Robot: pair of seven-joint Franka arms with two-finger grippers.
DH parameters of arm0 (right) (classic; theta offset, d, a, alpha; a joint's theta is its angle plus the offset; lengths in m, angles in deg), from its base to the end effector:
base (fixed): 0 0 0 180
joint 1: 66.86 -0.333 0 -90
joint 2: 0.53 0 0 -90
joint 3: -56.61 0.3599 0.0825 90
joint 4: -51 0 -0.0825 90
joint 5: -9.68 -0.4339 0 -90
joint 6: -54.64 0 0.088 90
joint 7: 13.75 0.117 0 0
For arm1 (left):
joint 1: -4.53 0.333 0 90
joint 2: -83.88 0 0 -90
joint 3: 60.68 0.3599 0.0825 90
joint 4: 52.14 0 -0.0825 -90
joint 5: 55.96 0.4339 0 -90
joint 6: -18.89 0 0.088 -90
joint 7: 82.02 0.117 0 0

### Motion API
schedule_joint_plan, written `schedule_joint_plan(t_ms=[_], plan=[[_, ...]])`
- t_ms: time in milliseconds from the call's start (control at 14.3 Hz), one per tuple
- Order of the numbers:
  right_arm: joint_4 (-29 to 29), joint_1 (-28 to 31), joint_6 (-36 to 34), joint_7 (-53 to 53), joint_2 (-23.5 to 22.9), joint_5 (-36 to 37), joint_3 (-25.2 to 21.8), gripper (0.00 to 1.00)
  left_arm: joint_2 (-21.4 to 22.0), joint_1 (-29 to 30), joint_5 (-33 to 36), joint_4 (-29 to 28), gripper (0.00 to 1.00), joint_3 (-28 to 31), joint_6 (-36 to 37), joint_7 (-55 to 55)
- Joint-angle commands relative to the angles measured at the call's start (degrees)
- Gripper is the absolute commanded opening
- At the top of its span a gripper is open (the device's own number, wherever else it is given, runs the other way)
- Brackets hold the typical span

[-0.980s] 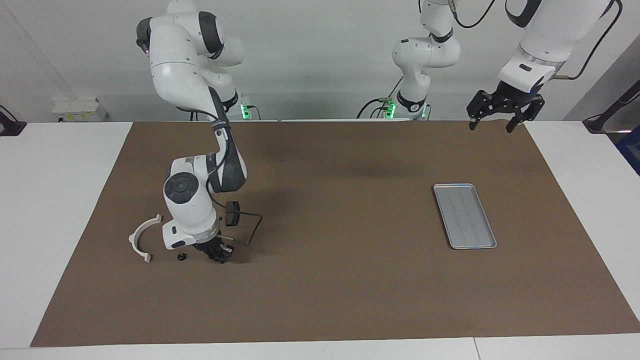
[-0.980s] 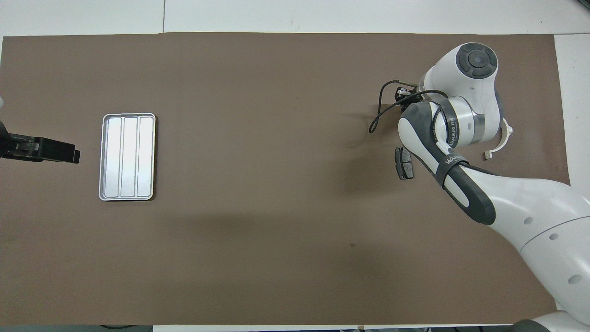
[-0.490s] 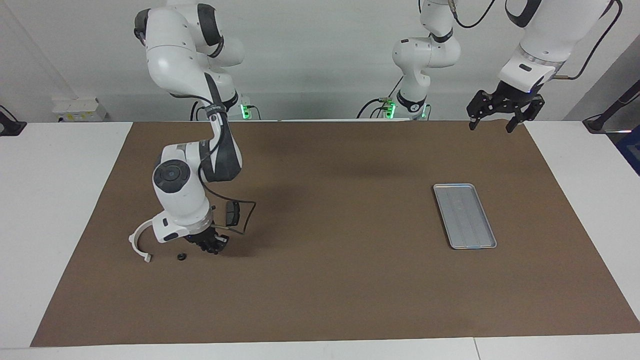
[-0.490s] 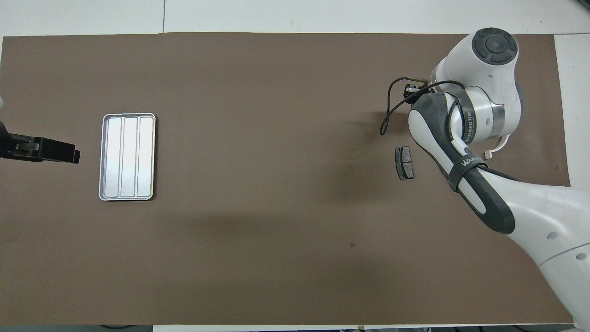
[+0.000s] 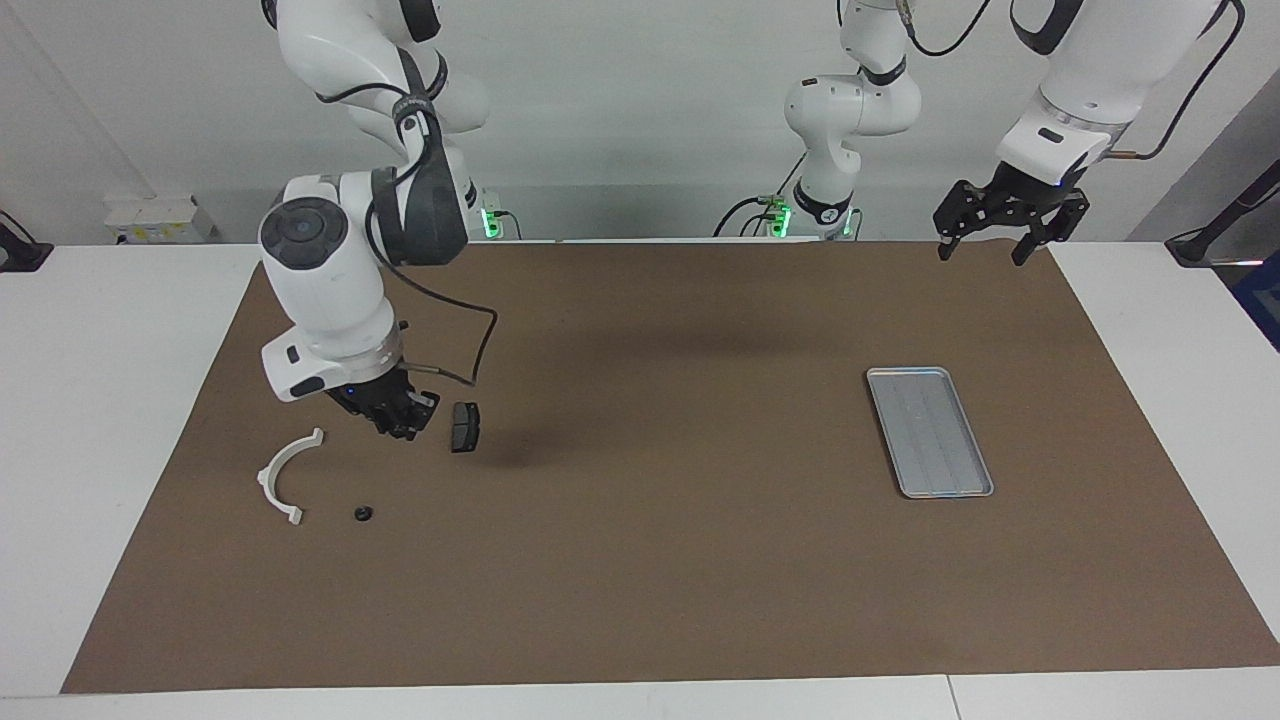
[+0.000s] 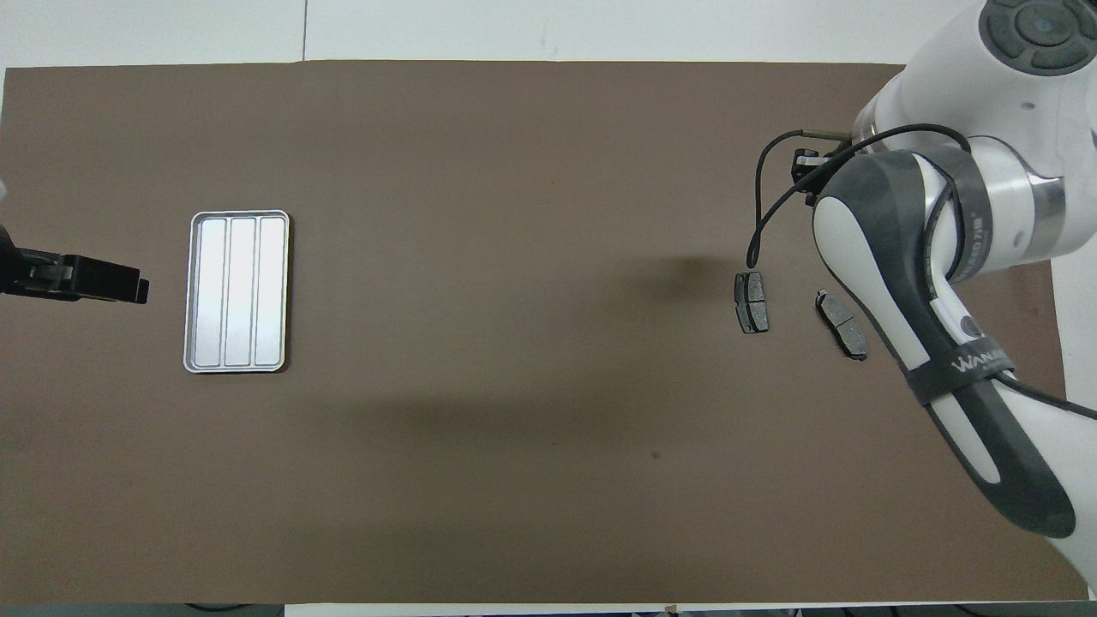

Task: Pick bearing gear from pile to tray

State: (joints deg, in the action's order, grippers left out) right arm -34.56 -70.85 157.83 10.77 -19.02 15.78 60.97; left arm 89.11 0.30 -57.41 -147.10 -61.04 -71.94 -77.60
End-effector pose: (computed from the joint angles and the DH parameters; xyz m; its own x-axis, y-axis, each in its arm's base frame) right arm 0.7143 0.0877 0.5054 0.9662 -0.2572 0.0194 -0.2579 -0.9630 0.0781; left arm 0.5710 -0.0490 0.6682 0.9875 -0.1562 0.0210 -0.1567 -0.9874 0.0232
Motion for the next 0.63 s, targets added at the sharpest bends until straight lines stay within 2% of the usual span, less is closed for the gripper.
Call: schedule_joint_plan(t_ms=[0, 210, 560], plan=[[1.4, 0.3, -4.6, -1.1, 2.9, -1.1, 2.3, 0.00, 1.0, -0.2, -0.5, -0.6, 1.00, 0.3, 0.7, -0.5], [1.4, 0.3, -6.9, 1.4, 5.5, -1.4, 5.6, 0.00, 1.0, -0.3, -0.5, -0.6, 1.00, 0.3, 0.7, -0.5], [1.4, -0.2, -6.7, 17.1, 5.7, -2.1, 12.4, 0.00, 1.0, -0.7, -0.5, -0.6, 1.00, 0.3, 0.6, -0.5]])
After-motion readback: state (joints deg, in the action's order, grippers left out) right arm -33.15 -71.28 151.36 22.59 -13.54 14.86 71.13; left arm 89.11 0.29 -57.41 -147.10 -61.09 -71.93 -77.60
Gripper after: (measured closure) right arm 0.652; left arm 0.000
